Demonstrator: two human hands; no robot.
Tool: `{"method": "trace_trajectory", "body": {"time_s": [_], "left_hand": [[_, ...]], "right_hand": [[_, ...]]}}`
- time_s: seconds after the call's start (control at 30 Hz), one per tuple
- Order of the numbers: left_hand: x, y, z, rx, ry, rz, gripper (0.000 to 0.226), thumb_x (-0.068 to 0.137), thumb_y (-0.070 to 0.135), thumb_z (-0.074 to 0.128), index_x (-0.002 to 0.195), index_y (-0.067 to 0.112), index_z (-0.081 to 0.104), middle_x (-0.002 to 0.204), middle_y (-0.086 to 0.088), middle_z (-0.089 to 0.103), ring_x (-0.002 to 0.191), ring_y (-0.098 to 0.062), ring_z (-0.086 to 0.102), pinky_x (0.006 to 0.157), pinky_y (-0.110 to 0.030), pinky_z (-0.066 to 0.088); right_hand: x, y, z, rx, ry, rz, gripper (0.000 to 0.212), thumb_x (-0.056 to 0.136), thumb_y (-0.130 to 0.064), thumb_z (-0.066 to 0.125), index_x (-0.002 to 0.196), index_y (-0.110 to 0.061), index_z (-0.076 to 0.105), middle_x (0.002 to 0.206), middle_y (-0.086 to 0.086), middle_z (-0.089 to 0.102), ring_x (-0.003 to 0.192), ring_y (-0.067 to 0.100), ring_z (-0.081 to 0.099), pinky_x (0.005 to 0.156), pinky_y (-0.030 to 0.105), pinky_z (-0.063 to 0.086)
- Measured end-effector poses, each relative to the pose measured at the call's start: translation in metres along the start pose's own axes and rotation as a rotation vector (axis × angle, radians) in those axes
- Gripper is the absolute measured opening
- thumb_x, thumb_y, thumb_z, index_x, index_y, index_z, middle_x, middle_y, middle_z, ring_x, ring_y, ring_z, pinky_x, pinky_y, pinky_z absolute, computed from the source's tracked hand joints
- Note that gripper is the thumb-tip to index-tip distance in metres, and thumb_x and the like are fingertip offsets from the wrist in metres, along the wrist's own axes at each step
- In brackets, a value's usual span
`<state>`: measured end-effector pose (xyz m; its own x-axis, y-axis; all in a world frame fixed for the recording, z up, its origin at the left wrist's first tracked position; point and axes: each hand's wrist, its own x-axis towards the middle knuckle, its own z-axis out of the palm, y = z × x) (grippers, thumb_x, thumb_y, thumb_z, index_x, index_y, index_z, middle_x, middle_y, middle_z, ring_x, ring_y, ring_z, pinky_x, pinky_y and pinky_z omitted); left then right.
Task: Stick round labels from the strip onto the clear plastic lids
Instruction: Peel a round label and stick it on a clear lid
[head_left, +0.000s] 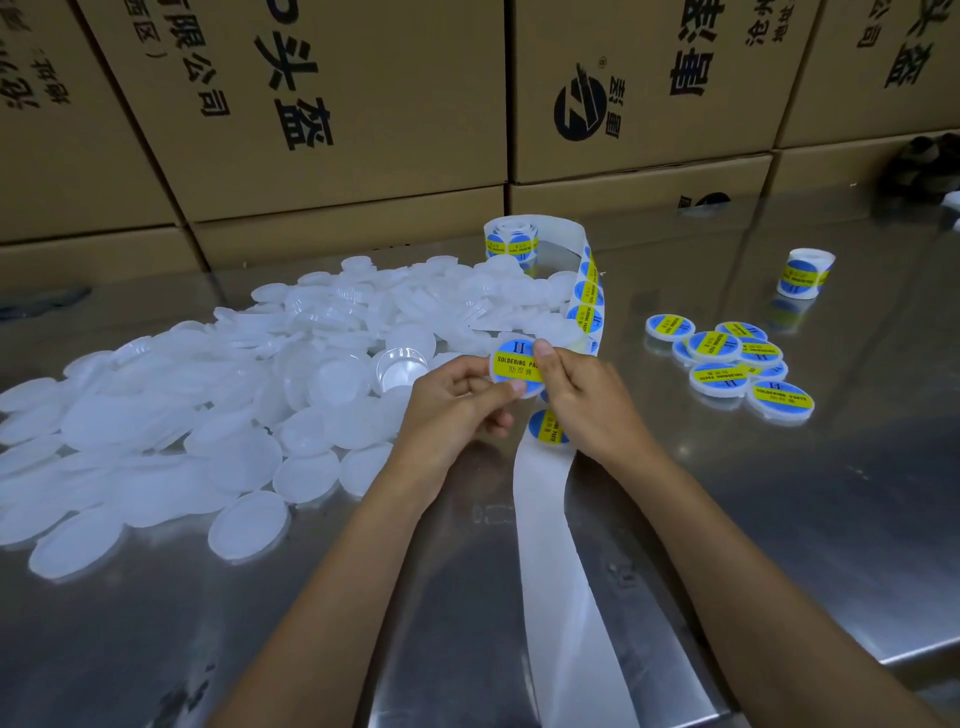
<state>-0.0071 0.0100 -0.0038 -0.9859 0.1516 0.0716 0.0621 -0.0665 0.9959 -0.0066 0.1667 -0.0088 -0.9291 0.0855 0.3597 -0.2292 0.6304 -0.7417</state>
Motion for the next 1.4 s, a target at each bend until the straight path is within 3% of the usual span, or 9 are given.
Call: {"method": "trace_trajectory", "body": {"time_s": [0.13, 0.23, 0.3, 0.47, 0.77, 0.93, 1.07, 1.23, 1.4], "left_hand": [[0.001, 0.000, 0.000, 0.049, 0.030, 0.035, 0.021, 0.090, 0.021, 0.075, 0.090, 0.000, 0.071, 0.067, -0.008, 0.067, 0.051, -0.016, 0.062, 0.054, -0.024, 0.054], [0.001, 0.000, -0.001, 0.022, 0.041, 0.019, 0.022, 0.094, 0.021, 0.070, 0.089, -0.001, 0.071, 0.071, -0.006, 0.071, 0.050, -0.017, 0.063, 0.054, -0.026, 0.056], [0.000, 0.000, -0.001, 0.036, 0.038, 0.010, 0.025, 0.097, 0.018, 0.065, 0.093, -0.006, 0.069, 0.072, -0.006, 0.071, 0.049, -0.017, 0.063, 0.054, -0.028, 0.057], [-0.003, 0.003, 0.007, 0.037, 0.023, -0.004, 0.035, 0.100, 0.030, 0.062, 0.079, 0.001, 0.063, 0.060, -0.002, 0.062, 0.046, -0.021, 0.064, 0.048, -0.030, 0.056], [-0.003, 0.005, 0.008, 0.067, 0.105, -0.062, 0.057, 0.097, 0.055, 0.056, 0.070, 0.005, 0.061, 0.052, -0.007, 0.056, 0.043, -0.026, 0.063, 0.047, -0.029, 0.056], [-0.002, 0.005, 0.006, 0.148, 0.094, -0.062, 0.059, 0.100, 0.057, 0.046, 0.071, 0.008, 0.060, 0.052, -0.006, 0.057, 0.039, -0.022, 0.057, 0.042, -0.025, 0.049], [-0.003, 0.002, 0.010, 0.178, 0.036, -0.034, 0.058, 0.104, 0.052, 0.040, 0.073, 0.006, 0.058, 0.054, -0.006, 0.056, 0.039, -0.021, 0.055, 0.041, -0.024, 0.045], [-0.002, -0.002, 0.011, 0.227, -0.003, 0.002, 0.051, 0.106, 0.047, 0.040, 0.078, 0.007, 0.053, 0.058, -0.005, 0.052, 0.041, -0.020, 0.054, 0.043, -0.023, 0.045], [-0.001, -0.005, 0.013, 0.311, -0.064, 0.065, 0.031, 0.102, 0.038, 0.055, 0.080, 0.016, 0.053, 0.053, 0.000, 0.053, 0.041, -0.017, 0.051, 0.047, -0.026, 0.045]], "right_hand": [[-0.001, -0.001, 0.003, 0.107, 0.016, -0.033, 0.048, 0.103, -0.050, 0.035, 0.062, -0.027, 0.043, 0.056, -0.009, 0.049, 0.060, 0.011, 0.046, 0.061, 0.031, 0.035], [-0.003, -0.005, 0.007, 0.008, -0.014, -0.018, 0.064, 0.086, -0.078, 0.030, 0.072, -0.020, 0.050, 0.059, -0.008, 0.052, 0.061, 0.011, 0.049, 0.060, 0.032, 0.039], [-0.004, -0.005, 0.009, -0.110, -0.024, -0.023, 0.072, 0.081, -0.083, 0.029, 0.077, -0.016, 0.053, 0.058, -0.006, 0.051, 0.062, 0.012, 0.051, 0.059, 0.032, 0.038], [-0.004, -0.003, 0.009, -0.119, 0.072, -0.047, 0.057, 0.100, -0.057, 0.034, 0.061, -0.016, 0.041, 0.050, -0.003, 0.044, 0.057, 0.017, 0.046, 0.056, 0.031, 0.030], [-0.004, -0.005, 0.011, 0.007, 0.037, -0.110, 0.055, 0.106, -0.042, 0.029, 0.059, -0.019, 0.044, 0.054, -0.002, 0.052, 0.064, 0.019, 0.056, 0.064, 0.037, 0.044], [-0.004, -0.004, 0.012, 0.053, -0.009, -0.052, 0.069, 0.092, -0.072, 0.027, 0.063, -0.013, 0.047, 0.057, 0.006, 0.052, 0.060, 0.019, 0.053, 0.061, 0.038, 0.044], [-0.004, -0.003, 0.010, -0.061, 0.003, -0.021, 0.078, 0.077, -0.090, 0.029, 0.060, -0.014, 0.036, 0.049, -0.004, 0.044, 0.052, 0.011, 0.041, 0.053, 0.030, 0.035], [-0.004, 0.000, 0.010, -0.124, 0.085, -0.017, 0.069, 0.094, -0.069, 0.033, 0.054, -0.013, 0.036, 0.048, 0.001, 0.054, 0.054, 0.016, 0.050, 0.053, 0.032, 0.034], [-0.003, -0.002, 0.010, -0.074, 0.131, -0.007, 0.066, 0.103, -0.053, 0.034, 0.047, -0.019, 0.035, 0.042, -0.009, 0.050, 0.051, 0.012, 0.046, 0.054, 0.030, 0.029]]}}
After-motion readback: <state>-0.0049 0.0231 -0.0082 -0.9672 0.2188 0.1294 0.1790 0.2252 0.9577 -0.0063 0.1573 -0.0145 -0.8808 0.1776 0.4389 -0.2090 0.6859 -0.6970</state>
